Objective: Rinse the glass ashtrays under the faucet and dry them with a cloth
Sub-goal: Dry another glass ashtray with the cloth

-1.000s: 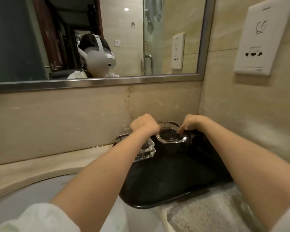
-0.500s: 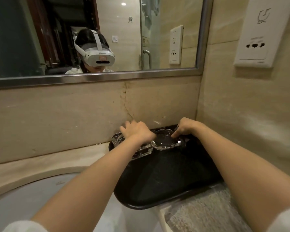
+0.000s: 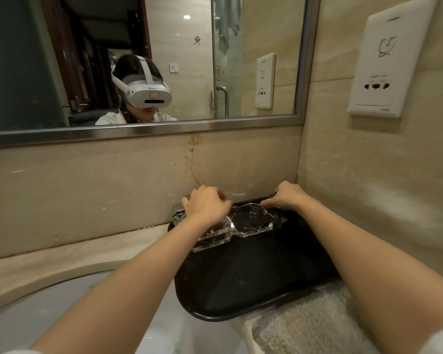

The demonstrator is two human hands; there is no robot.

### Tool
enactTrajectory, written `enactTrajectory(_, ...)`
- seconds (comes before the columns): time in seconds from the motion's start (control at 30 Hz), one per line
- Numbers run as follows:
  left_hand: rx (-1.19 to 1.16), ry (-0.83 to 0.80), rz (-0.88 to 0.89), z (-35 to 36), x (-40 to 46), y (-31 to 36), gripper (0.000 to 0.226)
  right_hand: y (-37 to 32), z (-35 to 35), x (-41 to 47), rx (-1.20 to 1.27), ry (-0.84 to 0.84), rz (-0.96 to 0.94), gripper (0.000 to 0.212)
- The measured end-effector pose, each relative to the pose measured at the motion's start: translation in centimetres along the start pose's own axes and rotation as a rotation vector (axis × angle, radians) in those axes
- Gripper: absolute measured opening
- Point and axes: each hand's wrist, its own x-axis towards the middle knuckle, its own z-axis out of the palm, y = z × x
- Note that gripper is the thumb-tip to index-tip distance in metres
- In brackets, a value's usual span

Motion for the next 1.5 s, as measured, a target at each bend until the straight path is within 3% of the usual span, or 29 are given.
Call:
enactTrajectory(0.17,-0.257,0.1,0.143,-2.3,-2.2,0.3,0.02,-1.7,-2.1,-2.4,0.089,0.228,-0.1,0.029)
enactTrajectory(0.33,-0.488,0.045,0.208,-4.2,-6.6,3.1,0.015,-3.9,-6.9,-9.2,0.145,0.38,-0.237,0.036)
enactTrajectory(0.4,-0.584,-0.047,0.216,-4.4,-8.6,4.7,0.013,-3.2,-8.7,-12.4,0.15,0.415,-0.27,0.03)
enactTrajectory(0.53,-0.719,-0.407,0.216,-3.4,-12.7,7.9,0.016,0.6,-10.9,-18.8,0.213,0.494,-0.305,0.036)
enactTrajectory(0.63,-0.661,-0.588,0.194,-1.8,-15.0,10.7,0.028,4.1,-12.0,-22.8,0.232,0.535,-0.266,0.03)
enactTrajectory(0.73,-0.531,-0.656,0.173,-0.3,-16.5,13.2,0.03,7.6,-12.6,-25.0,0.271,0.583,-0.209,0.033)
enactTrajectory(0.9,-0.317,-0.646,0.144,1.5,-16.9,15.6,0.049,11.5,-12.1,-26.0,0.346,0.556,-0.173,0.028)
enactTrajectory(1.13,-0.241,-0.483,0.139,3.3,-16.6,16.5,0.029,12.6,-11.6,-25.7,0.381,0.567,-0.191,0.026)
enactTrajectory(1.27,-0.435,-0.369,0.075,3.0,-15.9,15.7,0.018,13.2,-11.9,-25.9,0.401,0.572,-0.187,0.02)
enactTrajectory(1.5,-0.976,-0.286,-0.005,-1.8,-16.2,12.6,0.007,10.9,-11.7,-26.1,0.451,0.537,-0.202,0.024)
